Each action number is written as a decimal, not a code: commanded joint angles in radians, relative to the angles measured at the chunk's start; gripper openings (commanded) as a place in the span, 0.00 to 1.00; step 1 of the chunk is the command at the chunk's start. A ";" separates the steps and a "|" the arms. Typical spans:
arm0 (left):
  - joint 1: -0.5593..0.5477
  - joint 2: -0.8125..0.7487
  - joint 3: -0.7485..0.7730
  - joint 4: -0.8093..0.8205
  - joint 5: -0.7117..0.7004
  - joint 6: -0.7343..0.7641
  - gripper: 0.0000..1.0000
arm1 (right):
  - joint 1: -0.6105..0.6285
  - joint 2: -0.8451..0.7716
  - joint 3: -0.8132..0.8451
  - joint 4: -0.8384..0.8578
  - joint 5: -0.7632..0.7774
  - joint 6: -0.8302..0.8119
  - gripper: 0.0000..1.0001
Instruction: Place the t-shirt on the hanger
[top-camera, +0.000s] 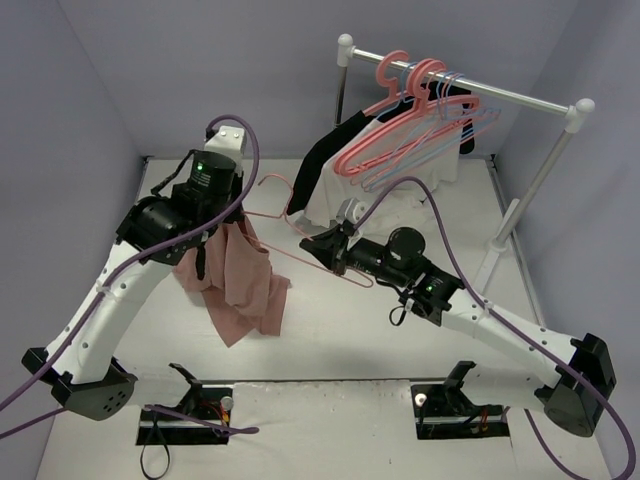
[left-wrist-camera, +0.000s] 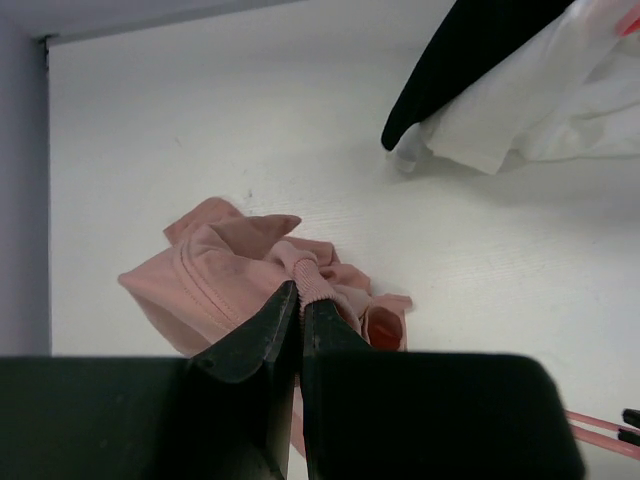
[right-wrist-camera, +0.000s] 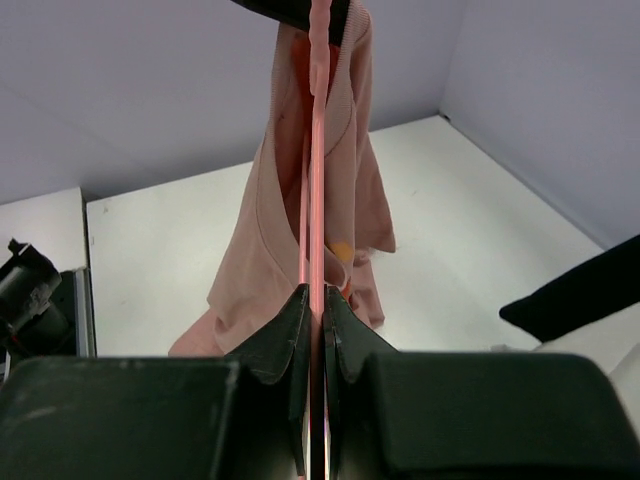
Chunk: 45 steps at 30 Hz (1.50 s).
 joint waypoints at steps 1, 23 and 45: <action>-0.003 -0.015 0.147 0.056 0.077 0.079 0.00 | -0.021 0.001 0.124 0.198 -0.068 0.007 0.00; -0.195 -0.069 0.147 0.076 0.082 -0.075 0.00 | -0.095 0.133 0.049 0.547 -0.040 0.190 0.00; -0.270 0.023 0.174 0.203 -0.127 -0.262 0.00 | -0.009 0.051 -0.063 0.615 0.053 0.095 0.00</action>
